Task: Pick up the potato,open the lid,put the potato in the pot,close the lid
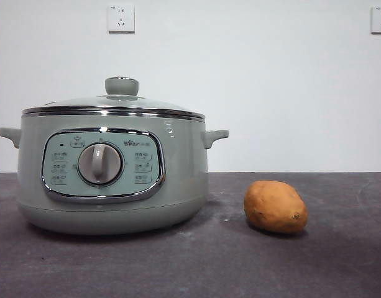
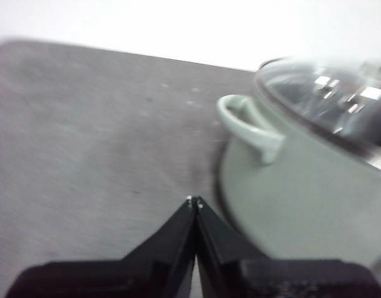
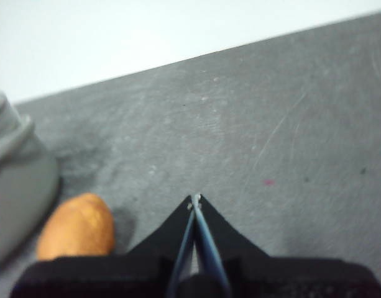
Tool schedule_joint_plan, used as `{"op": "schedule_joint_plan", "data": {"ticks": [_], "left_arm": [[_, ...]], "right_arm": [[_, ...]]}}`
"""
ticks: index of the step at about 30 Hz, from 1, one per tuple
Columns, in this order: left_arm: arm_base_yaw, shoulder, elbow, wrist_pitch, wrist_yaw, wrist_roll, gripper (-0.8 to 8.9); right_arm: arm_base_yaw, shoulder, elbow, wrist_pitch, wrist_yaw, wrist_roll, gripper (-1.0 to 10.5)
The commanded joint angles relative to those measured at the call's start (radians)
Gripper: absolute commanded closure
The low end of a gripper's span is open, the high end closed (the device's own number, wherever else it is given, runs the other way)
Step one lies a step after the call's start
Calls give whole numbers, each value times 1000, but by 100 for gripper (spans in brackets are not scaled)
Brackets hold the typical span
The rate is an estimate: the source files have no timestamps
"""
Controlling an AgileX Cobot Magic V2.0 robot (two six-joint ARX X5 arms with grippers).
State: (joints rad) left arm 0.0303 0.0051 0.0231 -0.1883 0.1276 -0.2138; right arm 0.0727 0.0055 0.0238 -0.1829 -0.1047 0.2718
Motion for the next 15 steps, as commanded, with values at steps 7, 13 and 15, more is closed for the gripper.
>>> {"op": "schedule_joint_plan", "data": {"ticks": [7,13,15], "left_arm": [[3,-1,-17,16,65,-266,817],[3,-1,9,29,135,-265,820],[3,-1,40,14,138,-265,821]], "right_arm": [[3,1,-17,7,0,322,946],[2,3,23,-18,-1,322,957],[2,14,59,-35,-1,321,957]]}}
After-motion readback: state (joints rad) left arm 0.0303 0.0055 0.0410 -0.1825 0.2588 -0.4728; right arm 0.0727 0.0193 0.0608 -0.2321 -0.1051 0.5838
